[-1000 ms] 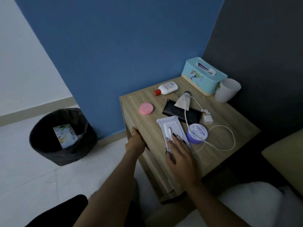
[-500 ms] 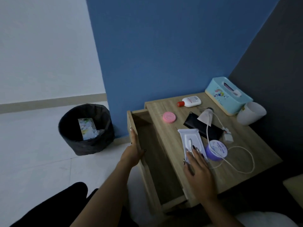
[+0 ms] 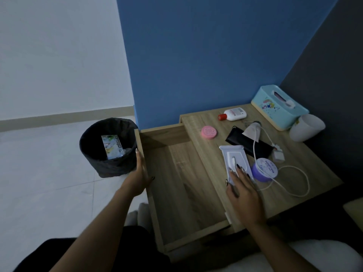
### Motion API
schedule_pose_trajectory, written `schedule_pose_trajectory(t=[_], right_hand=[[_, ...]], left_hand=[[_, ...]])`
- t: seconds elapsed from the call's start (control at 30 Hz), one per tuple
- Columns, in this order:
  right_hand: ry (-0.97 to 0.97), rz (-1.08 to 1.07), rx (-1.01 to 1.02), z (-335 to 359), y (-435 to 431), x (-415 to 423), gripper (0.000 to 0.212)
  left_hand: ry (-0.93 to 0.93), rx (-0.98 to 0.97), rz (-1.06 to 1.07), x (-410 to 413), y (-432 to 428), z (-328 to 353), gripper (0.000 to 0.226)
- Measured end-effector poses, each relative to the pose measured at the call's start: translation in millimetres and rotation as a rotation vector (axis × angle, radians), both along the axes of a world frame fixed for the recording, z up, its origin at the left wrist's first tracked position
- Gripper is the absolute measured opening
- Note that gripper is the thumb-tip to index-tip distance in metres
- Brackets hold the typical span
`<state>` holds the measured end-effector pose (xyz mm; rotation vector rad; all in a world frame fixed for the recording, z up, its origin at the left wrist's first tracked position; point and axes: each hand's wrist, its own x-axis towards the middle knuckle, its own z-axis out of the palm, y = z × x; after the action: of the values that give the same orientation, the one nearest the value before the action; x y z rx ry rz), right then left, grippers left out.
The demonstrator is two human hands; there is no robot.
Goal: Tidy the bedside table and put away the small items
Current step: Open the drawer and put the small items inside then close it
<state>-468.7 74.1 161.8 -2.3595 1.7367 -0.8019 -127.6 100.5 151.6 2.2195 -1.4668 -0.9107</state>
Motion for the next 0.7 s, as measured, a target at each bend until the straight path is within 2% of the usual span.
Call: schedule_pose_trajectory(t=[0.37, 0.47, 0.7], right_hand=[[0.026, 0.004, -0.019, 1.9, 2.2, 1.7, 0.048], [-0.022, 0.000, 0.021, 1.4, 5.3, 3.2, 0.047], [-0.114, -0.055, 0.034, 14.9, 6.3, 6.5, 0.054]], left_hand=[[0.003, 0.000, -0.020, -0.4, 2.4, 3.8, 0.112], [0.017, -0.036, 0.007, 5.5, 4.1, -0.1, 0.112], [-0.109, -0.171, 0.159, 9.9, -14.6, -7.5, 0.084]])
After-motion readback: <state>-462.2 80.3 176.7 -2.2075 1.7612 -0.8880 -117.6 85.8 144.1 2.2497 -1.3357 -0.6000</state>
